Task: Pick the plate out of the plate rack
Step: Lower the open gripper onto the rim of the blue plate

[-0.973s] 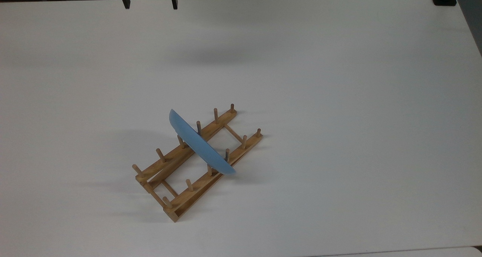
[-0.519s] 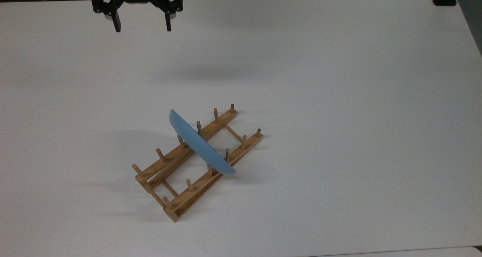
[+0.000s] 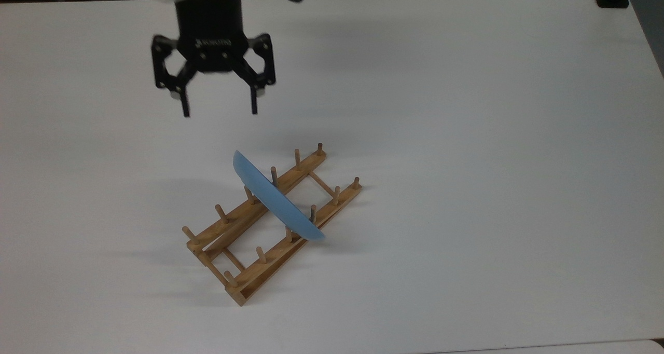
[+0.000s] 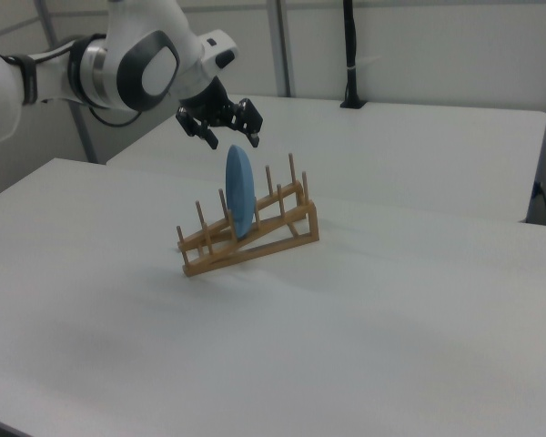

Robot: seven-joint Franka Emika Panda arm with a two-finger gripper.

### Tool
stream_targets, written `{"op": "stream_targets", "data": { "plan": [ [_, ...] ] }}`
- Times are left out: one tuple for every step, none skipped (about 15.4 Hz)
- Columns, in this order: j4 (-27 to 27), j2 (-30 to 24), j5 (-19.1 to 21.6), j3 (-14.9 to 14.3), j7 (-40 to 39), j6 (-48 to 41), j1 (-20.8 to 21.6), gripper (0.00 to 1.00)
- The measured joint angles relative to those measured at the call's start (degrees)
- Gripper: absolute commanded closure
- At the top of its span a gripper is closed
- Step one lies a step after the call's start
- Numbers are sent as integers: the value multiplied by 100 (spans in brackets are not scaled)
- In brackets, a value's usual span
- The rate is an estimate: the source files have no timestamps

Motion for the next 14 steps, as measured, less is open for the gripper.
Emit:
{"op": "stream_targets", "data": {
  "plan": [
    [-22, 83, -14, 0, 42, 107, 58, 8],
    [-35, 205, -148, 1, 210, 252, 137, 8],
    [-41, 284, -312, 1, 392, 375, 180, 9],
    [-50, 382, -531, 1, 667, 544, 223, 10],
    [-56, 492, -742, 1, 952, 726, 263, 11],
    [-56, 603, -923, 1, 1213, 903, 297, 13],
    [-56, 698, -1064, 1, 1409, 1040, 322, 16],
    [-55, 773, -1165, 1, 1542, 1126, 335, 19],
    [-54, 815, -1208, 1, 1602, 1175, 337, 23],
    [-52, 831, -1218, 1, 1623, 1183, 337, 29],
    [-45, 830, -1219, 1, 1625, 1183, 337, 35],
    [-29, 827, -1219, 1, 1630, 1184, 337, 36],
    [-14, 823, -1219, 1, 1645, 1184, 337, 42],
    [-3, 817, -1219, 1, 1677, 1184, 337, 49]
  ]
}}
